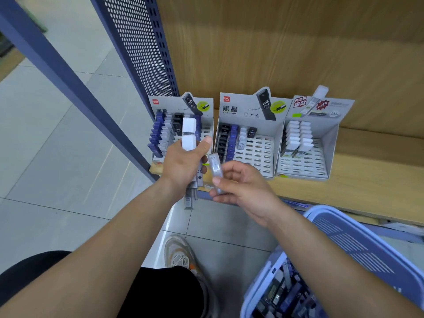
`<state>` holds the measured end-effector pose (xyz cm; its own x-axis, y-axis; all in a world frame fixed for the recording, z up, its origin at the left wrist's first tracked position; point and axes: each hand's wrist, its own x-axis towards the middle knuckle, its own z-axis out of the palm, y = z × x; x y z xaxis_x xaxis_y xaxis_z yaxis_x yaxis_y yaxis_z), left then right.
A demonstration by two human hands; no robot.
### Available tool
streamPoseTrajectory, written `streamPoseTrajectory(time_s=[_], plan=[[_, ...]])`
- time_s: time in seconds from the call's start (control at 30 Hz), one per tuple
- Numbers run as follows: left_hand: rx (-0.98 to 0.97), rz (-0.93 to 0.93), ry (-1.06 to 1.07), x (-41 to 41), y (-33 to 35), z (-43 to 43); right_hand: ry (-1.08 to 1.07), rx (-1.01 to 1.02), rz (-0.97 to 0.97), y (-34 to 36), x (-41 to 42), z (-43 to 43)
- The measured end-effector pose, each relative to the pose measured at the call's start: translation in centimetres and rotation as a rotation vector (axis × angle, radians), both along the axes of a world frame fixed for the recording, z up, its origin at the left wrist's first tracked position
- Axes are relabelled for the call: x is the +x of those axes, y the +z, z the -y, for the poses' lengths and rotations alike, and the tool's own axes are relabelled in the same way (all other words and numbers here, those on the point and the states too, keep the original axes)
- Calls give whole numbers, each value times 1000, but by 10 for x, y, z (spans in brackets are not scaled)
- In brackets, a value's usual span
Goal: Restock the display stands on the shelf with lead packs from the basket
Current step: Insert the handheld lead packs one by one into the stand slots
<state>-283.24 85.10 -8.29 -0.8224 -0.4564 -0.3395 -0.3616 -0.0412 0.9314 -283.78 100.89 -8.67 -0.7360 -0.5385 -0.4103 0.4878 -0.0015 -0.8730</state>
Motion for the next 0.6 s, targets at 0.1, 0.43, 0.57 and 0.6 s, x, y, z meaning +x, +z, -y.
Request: streamPoseTrajectory(time_s=[0.1,0.43,0.57,0.6], plan=[[3,-3,-21,0,1,3,-51,1,-39,-4,-6,-5],[59,28,-171,0,5,0,-105,142,-315,-11,-31,-18],[82,54,-222,0,6,-3,-97,135,-414,-7,-38,-22],[80,53,-226,0,6,-4,-92,132,-438,-6,-40,-23]])
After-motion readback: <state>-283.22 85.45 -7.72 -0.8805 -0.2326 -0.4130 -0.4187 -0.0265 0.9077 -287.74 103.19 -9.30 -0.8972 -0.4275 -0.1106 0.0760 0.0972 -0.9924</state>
